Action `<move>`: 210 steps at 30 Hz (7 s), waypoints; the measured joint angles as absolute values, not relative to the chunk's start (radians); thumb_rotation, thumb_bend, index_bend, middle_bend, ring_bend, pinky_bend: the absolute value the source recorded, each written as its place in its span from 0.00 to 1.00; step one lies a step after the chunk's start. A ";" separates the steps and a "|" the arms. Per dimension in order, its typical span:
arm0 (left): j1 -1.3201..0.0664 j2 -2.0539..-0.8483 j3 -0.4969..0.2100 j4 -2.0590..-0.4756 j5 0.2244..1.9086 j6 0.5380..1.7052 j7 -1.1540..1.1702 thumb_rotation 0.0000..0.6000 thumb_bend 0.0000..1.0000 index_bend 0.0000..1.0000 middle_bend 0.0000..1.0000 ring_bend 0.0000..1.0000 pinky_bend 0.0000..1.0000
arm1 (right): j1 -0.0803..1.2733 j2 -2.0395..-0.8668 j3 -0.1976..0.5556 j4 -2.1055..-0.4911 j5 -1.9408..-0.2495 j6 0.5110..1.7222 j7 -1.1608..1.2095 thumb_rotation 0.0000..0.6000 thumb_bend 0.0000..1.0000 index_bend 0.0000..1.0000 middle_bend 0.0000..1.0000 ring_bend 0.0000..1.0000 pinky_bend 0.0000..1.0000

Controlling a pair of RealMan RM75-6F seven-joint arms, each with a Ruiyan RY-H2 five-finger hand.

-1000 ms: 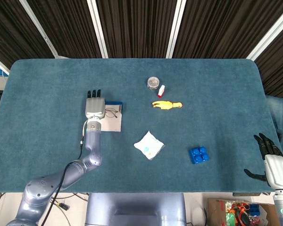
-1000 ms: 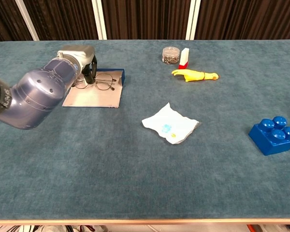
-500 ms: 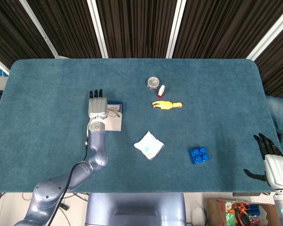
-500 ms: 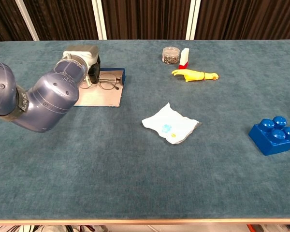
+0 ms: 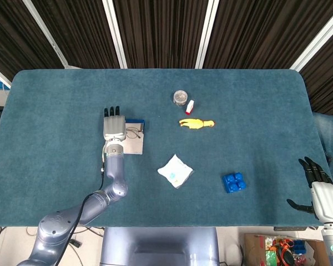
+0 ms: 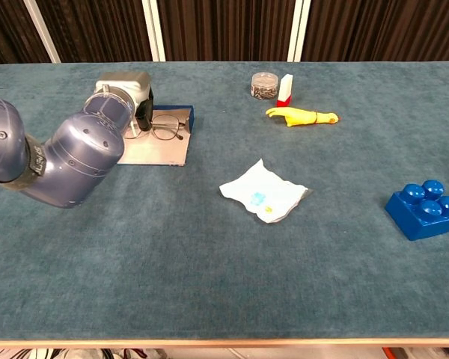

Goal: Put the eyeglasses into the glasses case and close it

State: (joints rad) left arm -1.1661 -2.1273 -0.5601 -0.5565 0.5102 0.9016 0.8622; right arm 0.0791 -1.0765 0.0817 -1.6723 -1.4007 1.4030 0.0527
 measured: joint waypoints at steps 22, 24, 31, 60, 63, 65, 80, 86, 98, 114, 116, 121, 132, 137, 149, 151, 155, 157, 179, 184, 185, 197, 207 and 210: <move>-1.076 -2.030 -0.512 -0.856 0.564 1.020 0.903 1.00 0.34 0.30 0.05 0.00 0.00 | 0.080 -1.074 0.083 -1.680 -1.389 1.394 0.051 1.00 0.04 0.01 0.00 0.08 0.19; -1.054 -2.003 -0.493 -0.924 0.581 1.054 0.910 1.00 0.34 0.30 0.05 0.00 0.00 | 0.080 -1.074 0.084 -1.681 -1.388 1.395 0.050 1.00 0.04 0.01 0.00 0.08 0.19; -0.970 -1.902 -0.404 -1.109 0.658 1.132 0.917 1.00 0.35 0.25 0.11 0.00 0.13 | 0.078 -1.078 0.088 -1.681 -1.381 1.401 0.045 1.00 0.05 0.01 0.00 0.08 0.19; -0.858 -1.781 -0.305 -1.271 0.620 0.993 0.705 1.00 0.46 0.10 0.77 0.66 0.78 | 0.078 -1.079 0.092 -1.686 -1.370 1.398 0.038 1.00 0.11 0.01 0.00 0.08 0.19; -0.861 -1.789 -0.300 -1.259 0.609 0.992 0.704 1.00 0.46 0.10 0.76 0.66 0.78 | 0.078 -1.079 0.092 -1.686 -1.370 1.398 0.038 1.00 0.11 0.01 0.00 0.08 0.19; -0.864 -1.792 -0.297 -1.255 0.600 0.987 0.704 1.00 0.46 0.10 0.76 0.66 0.78 | 0.077 -1.079 0.092 -1.686 -1.370 1.398 0.039 1.00 0.11 0.01 0.00 0.08 0.19; -0.881 -1.816 -0.287 -1.209 0.590 0.981 0.699 1.00 0.46 0.09 0.76 0.66 0.78 | 0.077 -1.079 0.093 -1.687 -1.369 1.399 0.038 1.00 0.12 0.01 0.00 0.08 0.19; -0.887 -1.823 -0.285 -1.199 0.589 0.980 0.700 1.00 0.46 0.09 0.76 0.66 0.78 | 0.077 -1.079 0.093 -1.687 -1.370 1.399 0.039 1.00 0.12 0.01 0.00 0.08 0.19; -0.894 -1.841 -0.283 -1.174 0.588 0.981 0.699 1.00 0.46 0.09 0.76 0.66 0.78 | 0.077 -1.079 0.094 -1.687 -1.368 1.399 0.043 1.00 0.12 0.01 0.00 0.08 0.19; -0.922 -1.863 -0.302 -1.139 0.557 0.980 0.733 1.00 0.46 0.08 0.76 0.66 0.78 | 0.077 -1.074 0.095 -1.694 -1.361 1.393 0.046 1.00 0.12 0.01 0.00 0.08 0.19; -0.923 -1.866 -0.301 -1.134 0.552 0.982 0.740 1.00 0.46 0.08 0.76 0.66 0.78 | 0.077 -1.074 0.095 -1.693 -1.362 1.393 0.046 1.00 0.12 0.01 0.00 0.08 0.19; -0.920 -1.869 -0.300 -1.127 0.545 0.983 0.742 1.00 0.46 0.08 0.76 0.66 0.78 | 0.076 -1.075 0.095 -1.693 -1.362 1.395 0.047 1.00 0.12 0.01 0.00 0.08 0.19; -0.932 -1.895 -0.313 -1.064 0.541 0.970 0.740 1.00 0.46 0.07 0.76 0.66 0.78 | 0.076 -1.076 0.097 -1.695 -1.357 1.393 0.047 1.00 0.12 0.01 0.00 0.08 0.19; -0.944 -1.910 -0.324 -1.038 0.534 0.959 0.743 1.00 0.46 0.07 0.76 0.66 0.78 | 0.076 -1.075 0.097 -1.696 -1.355 1.392 0.049 1.00 0.12 0.01 0.00 0.08 0.19; -0.967 -1.946 -0.339 -0.981 0.526 0.941 0.754 1.00 0.46 0.06 0.76 0.66 0.78 | 0.076 -1.072 0.097 -1.700 -1.351 1.389 0.051 1.00 0.12 0.01 0.00 0.08 0.19; -0.971 -1.952 -0.341 -0.972 0.525 0.939 0.755 1.00 0.46 0.06 0.76 0.66 0.78 | 0.076 -1.072 0.097 -1.700 -1.351 1.388 0.051 1.00 0.12 0.01 0.00 0.08 0.19; -0.978 -1.963 -0.345 -0.954 0.535 0.941 0.754 1.00 0.46 0.05 0.76 0.66 0.78 | 0.076 -1.072 0.098 -1.700 -1.350 1.388 0.051 1.00 0.12 0.01 0.00 0.08 0.19; -0.982 -1.969 -0.347 -0.946 0.539 0.941 0.754 1.00 0.46 0.05 0.76 0.66 0.78 | 0.076 -1.072 0.098 -1.700 -1.350 1.388 0.050 1.00 0.12 0.01 0.00 0.08 0.19; -0.949 -1.938 -0.313 -1.069 0.581 1.029 0.810 1.00 0.46 0.09 0.76 0.65 0.79 | 0.077 -1.073 0.099 -1.702 -1.349 1.388 0.050 1.00 0.12 0.01 0.00 0.08 0.19; -0.922 -1.904 -0.296 -1.157 0.590 1.069 0.826 1.00 0.39 0.18 0.60 0.48 0.68 | 0.076 -1.073 0.099 -1.701 -1.349 1.389 0.053 1.00 0.12 0.01 0.00 0.08 0.19; -0.914 -1.893 -0.292 -1.185 0.597 1.079 0.826 1.00 0.37 0.18 0.55 0.43 0.63 | 0.076 -1.073 0.099 -1.701 -1.350 1.389 0.054 1.00 0.12 0.01 0.00 0.08 0.19; -0.841 -1.722 -0.235 -1.401 0.663 1.018 0.744 1.00 0.20 0.13 0.15 0.04 0.11 | 0.075 -1.070 0.099 -1.704 -1.349 1.386 0.066 1.00 0.12 0.01 0.00 0.08 0.19; -0.822 -1.741 -0.188 -1.305 0.798 1.014 0.665 1.00 0.20 0.13 0.15 0.04 0.11 | 0.076 -1.067 0.100 -1.705 -1.344 1.379 0.075 1.00 0.12 0.01 0.00 0.08 0.19; -0.824 -1.763 -0.183 -1.262 0.818 1.017 0.655 1.00 0.20 0.13 0.15 0.04 0.11 | 0.076 -1.066 0.100 -1.706 -1.344 1.380 0.076 1.00 0.12 0.01 0.00 0.08 0.19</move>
State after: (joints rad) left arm -0.8245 -1.7629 -0.1828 -1.2618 0.8184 1.0168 0.6555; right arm 0.0763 -1.0663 0.1000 -1.7056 -1.3441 1.3797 0.0761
